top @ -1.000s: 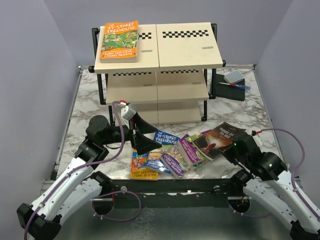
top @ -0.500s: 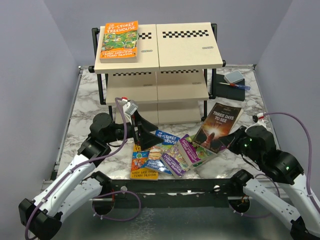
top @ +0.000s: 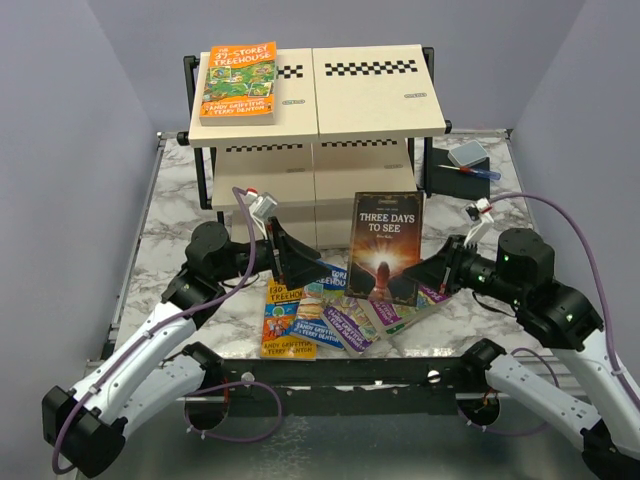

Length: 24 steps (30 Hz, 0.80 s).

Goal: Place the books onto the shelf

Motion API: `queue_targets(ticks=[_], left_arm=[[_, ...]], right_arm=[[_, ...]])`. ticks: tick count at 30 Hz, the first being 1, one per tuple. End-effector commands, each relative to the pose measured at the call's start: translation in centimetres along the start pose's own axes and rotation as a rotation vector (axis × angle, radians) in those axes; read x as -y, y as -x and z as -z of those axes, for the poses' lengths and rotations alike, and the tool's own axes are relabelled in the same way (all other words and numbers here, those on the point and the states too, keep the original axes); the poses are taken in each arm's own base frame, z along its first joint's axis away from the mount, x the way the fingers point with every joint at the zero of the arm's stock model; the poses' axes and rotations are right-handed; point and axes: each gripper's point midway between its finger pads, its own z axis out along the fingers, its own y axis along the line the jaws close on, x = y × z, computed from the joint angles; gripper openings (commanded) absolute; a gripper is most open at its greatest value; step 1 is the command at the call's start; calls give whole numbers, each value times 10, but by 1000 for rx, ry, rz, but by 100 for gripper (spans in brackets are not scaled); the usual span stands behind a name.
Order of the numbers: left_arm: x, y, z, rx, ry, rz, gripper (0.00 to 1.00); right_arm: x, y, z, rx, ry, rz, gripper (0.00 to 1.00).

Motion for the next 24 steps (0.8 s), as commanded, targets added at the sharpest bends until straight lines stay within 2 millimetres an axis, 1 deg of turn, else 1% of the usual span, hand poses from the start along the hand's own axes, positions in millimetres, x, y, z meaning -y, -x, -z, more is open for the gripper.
queue_targets(ticks=[1,3,7,11,13,16,19,24], left_arm=[[7,9,-4,38,-29,42,99],[7,8,-4,40,-35,60,99],[10,9,-5,46,-55,99,99],[17,14,-4,63,-78,121,99],[19,15,-4,67,-85,132,96],[22,17,-4,70,-94,148,89],[23,18,-4,74,-98,163,74],[22,18,-5,78,-99,180,56]], right_arm=[[-65,20,11,39,317,129,1],[-73,21,9,33,361,135,1],[-80,22,4,26,415,148,1],[-84,21,-4,19,453,150,1],[-87,22,-6,15,477,152,1],[-93,23,-8,10,510,157,1],[-95,25,-12,9,524,163,1],[-98,26,-17,6,549,167,1]])
